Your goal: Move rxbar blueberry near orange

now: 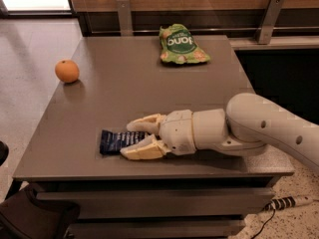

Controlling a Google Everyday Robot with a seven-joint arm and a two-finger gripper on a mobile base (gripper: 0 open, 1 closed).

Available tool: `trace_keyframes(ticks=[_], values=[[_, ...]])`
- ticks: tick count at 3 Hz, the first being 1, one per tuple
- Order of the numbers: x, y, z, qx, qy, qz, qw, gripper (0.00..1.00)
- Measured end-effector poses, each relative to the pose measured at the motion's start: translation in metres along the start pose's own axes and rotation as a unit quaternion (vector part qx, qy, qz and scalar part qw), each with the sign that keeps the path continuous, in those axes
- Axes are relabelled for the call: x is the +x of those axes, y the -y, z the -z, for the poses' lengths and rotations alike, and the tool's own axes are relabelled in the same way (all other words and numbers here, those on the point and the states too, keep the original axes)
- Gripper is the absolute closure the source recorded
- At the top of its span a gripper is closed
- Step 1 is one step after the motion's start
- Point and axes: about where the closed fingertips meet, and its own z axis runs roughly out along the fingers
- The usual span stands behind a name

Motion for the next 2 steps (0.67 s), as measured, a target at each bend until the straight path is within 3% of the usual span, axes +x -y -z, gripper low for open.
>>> trace_keyframes(ticks=[1, 2], values=[[-0.0018, -0.0017, -0.0022, -0.003, 0.000, 0.002, 1.0000, 1.00], [-0.0019, -0.0017, -0.0023, -0.003, 0.000, 0.002, 1.0000, 1.00]])
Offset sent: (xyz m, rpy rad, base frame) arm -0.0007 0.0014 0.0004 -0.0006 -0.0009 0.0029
